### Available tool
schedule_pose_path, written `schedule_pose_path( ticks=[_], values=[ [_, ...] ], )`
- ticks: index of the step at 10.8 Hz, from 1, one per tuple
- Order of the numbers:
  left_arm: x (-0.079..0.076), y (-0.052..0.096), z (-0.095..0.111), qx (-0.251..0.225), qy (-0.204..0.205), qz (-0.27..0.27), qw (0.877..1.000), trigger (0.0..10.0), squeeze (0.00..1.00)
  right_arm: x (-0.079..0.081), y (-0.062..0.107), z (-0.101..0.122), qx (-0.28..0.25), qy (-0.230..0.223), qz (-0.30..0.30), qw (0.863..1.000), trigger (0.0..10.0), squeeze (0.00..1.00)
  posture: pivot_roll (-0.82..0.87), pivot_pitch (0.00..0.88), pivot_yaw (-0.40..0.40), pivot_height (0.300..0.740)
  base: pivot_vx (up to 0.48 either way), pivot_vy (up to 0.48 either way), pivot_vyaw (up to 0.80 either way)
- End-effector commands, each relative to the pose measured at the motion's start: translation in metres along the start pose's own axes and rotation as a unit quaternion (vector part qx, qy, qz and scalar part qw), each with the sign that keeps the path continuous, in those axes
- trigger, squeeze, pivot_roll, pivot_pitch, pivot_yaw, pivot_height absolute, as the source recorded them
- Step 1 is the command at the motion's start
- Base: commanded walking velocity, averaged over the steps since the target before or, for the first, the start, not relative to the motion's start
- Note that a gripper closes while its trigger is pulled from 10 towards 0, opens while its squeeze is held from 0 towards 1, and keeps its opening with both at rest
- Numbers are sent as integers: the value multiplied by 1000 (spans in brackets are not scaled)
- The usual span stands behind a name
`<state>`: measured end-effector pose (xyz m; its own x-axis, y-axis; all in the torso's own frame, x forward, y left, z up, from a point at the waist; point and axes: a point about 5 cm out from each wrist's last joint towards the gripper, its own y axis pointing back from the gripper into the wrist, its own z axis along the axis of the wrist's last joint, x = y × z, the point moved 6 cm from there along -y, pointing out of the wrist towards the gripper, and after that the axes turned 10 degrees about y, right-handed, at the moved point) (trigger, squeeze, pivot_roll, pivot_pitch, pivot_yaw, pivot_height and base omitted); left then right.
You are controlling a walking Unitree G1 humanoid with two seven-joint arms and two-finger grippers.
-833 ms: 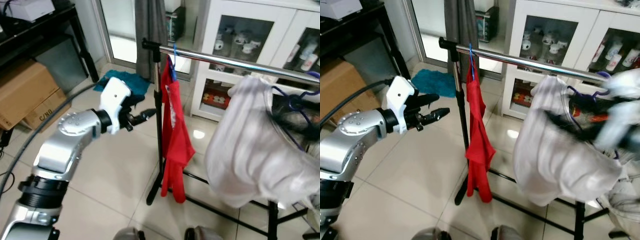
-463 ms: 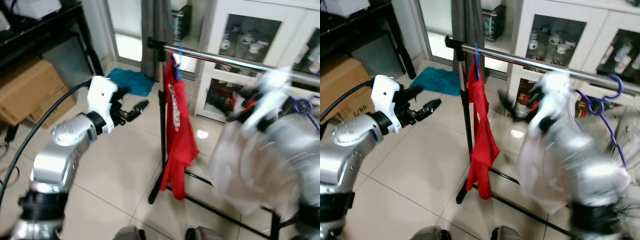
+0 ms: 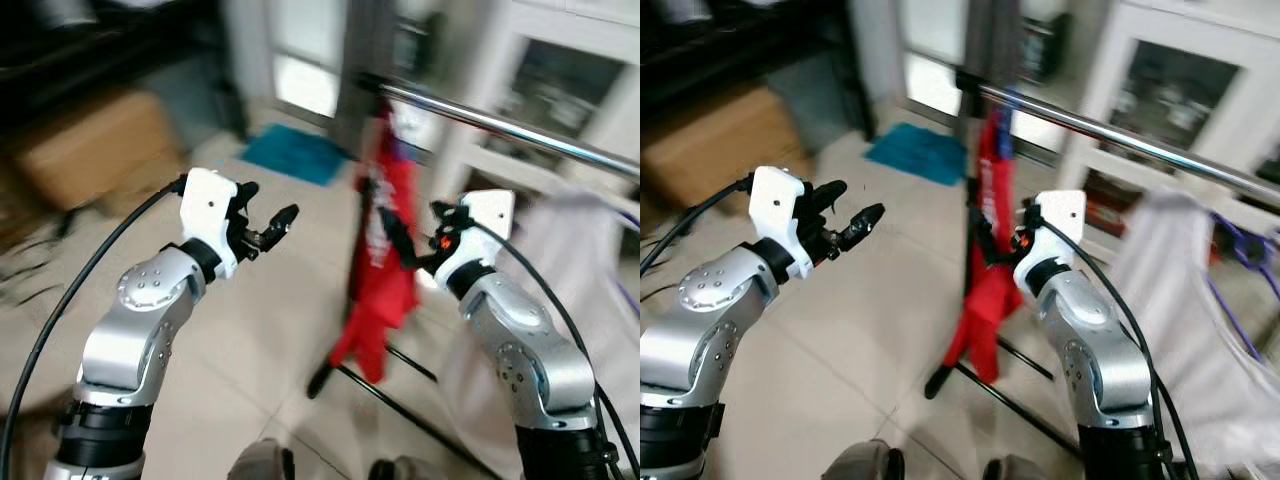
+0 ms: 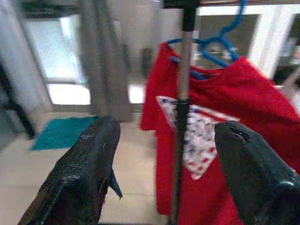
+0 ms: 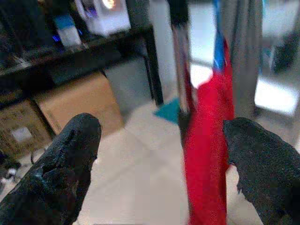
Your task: Hang hanger
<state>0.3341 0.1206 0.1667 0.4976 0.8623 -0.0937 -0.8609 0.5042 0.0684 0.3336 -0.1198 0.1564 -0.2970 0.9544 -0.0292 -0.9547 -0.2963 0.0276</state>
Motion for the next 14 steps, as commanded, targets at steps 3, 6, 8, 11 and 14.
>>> schedule_pose_path(
  ticks=[3, 6, 8, 11, 14],
  values=[
    [3, 5, -2, 8, -17, 3, 1000, 10000, 0, -23, 5, 8, -6, 46, -48, 998, 10000, 1000, -1, 0, 16, 740, 330, 0, 421],
    [-12, 8, -3, 18, -24, -39, 999, 10000, 0, -33, -3, 8, 22, 65, -86, 994, 10000, 1000, 15, 0, -7, 740, 109, 0, 0],
    [-22, 10, -8, 31, -23, -75, 996, 10000, 0, -23, -12, 12, 27, 42, -46, 998, 10000, 1000, 20, 0, -19, 740, 0, 0, 0],
    [-22, 15, -13, 46, -29, -86, 995, 10000, 0, -41, -24, 5, 72, 50, -89, 992, 10000, 1000, 19, 0, -26, 740, 0, 0, 0],
    [-37, 17, -19, 67, -30, -144, 987, 10000, 0, -47, -48, 3, 109, 33, -82, 990, 10000, 1000, 11, 0, -22, 740, 0, 0, 0]
  ],
)
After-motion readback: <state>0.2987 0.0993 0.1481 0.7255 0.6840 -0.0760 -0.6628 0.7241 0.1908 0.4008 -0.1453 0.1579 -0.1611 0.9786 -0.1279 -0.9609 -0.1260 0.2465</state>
